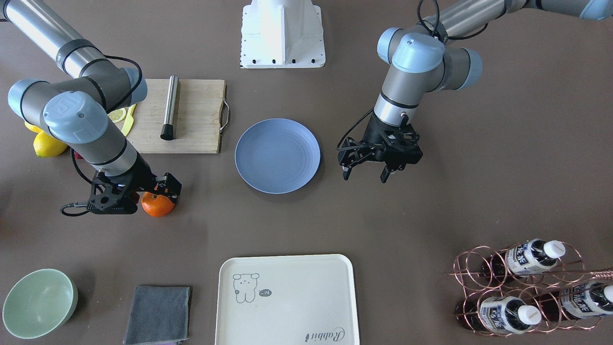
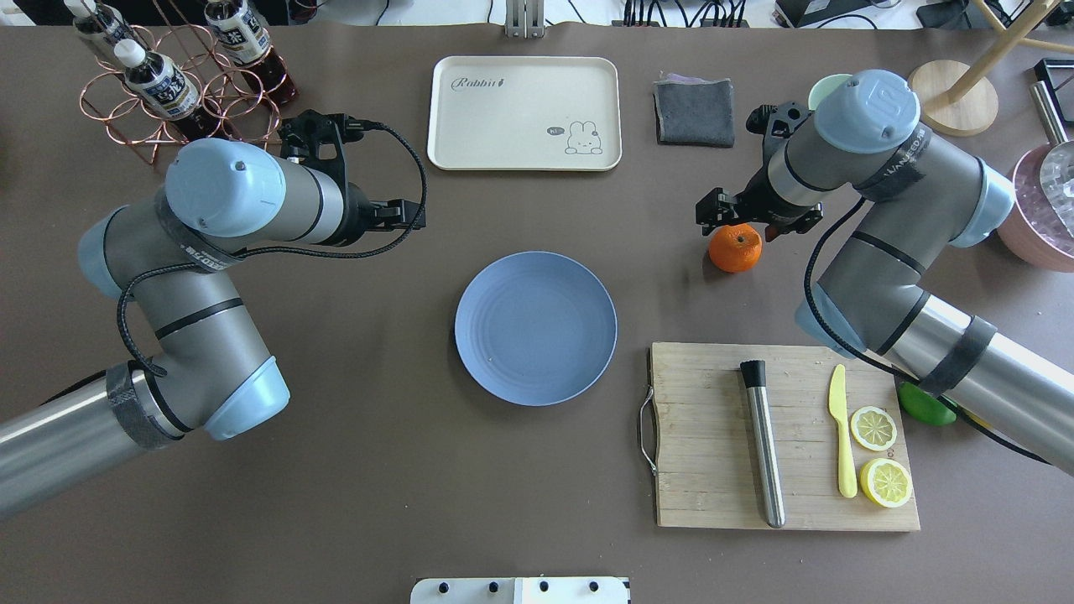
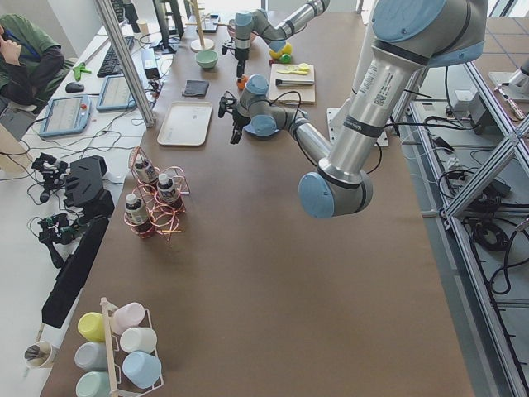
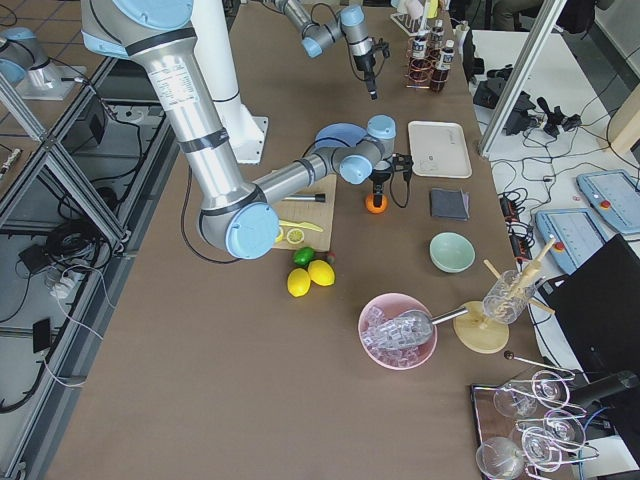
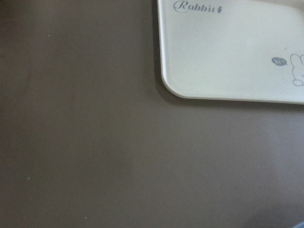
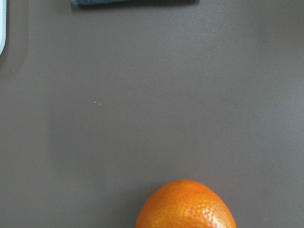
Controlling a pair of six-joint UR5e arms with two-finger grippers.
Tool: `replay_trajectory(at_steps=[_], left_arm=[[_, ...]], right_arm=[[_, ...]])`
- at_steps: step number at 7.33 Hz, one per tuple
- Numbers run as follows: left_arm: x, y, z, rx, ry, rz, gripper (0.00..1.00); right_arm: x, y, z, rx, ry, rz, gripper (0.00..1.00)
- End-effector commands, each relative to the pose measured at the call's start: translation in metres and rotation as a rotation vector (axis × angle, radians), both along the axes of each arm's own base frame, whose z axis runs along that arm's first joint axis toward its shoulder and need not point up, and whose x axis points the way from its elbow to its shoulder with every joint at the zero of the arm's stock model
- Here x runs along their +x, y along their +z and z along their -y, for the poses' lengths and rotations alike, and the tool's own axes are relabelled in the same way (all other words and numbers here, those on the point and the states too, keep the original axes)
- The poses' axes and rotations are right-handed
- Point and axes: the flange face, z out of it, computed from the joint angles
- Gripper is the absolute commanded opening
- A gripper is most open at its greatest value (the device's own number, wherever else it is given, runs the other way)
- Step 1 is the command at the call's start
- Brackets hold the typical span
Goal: Pick orange to plate
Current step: 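Release the plate and withdraw the left arm while the right gripper grasps the orange, then lift the orange with the right gripper and carry it over the plate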
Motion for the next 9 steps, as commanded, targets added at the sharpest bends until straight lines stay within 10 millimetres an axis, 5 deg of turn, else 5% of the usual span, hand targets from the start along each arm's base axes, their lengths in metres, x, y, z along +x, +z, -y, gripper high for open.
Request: replay_trajectory(at_steps=[1, 2, 4, 5, 7, 9], left_arm=[[-0.004, 0.001, 0.005, -0.002, -0.010, 0.003, 0.98], [-0.005, 0.003, 0.006, -0.001, -0.010, 0.006, 0.98], [-0.005, 0.003, 0.006, -0.001, -0.010, 0.006, 0.98], [-0.012, 0.003, 0.012, -0.001, -0.023, 0.008, 0.98], [-0.049, 0.013, 0.042, 0.201, 0.121, 0.173, 0.98], [-0.098, 0.057, 0.059, 0.268, 0.148, 0.273, 0.98]], right_arm=[[-0.008, 0.011, -0.003, 0.001, 0.002, -0.028, 1.00], [-0.009, 0.011, -0.001, 0.001, 0.004, -0.031, 0.92], [-0.006, 0.008, 0.002, 0.005, 0.010, -0.027, 0.01], [0.006, -0.002, 0.011, 0.019, 0.019, -0.008, 0.00], [0.007, -0.061, 0.012, 0.041, 0.028, 0.029, 0.00], [-0.014, -0.141, -0.010, -0.005, 0.026, 0.023, 0.00]])
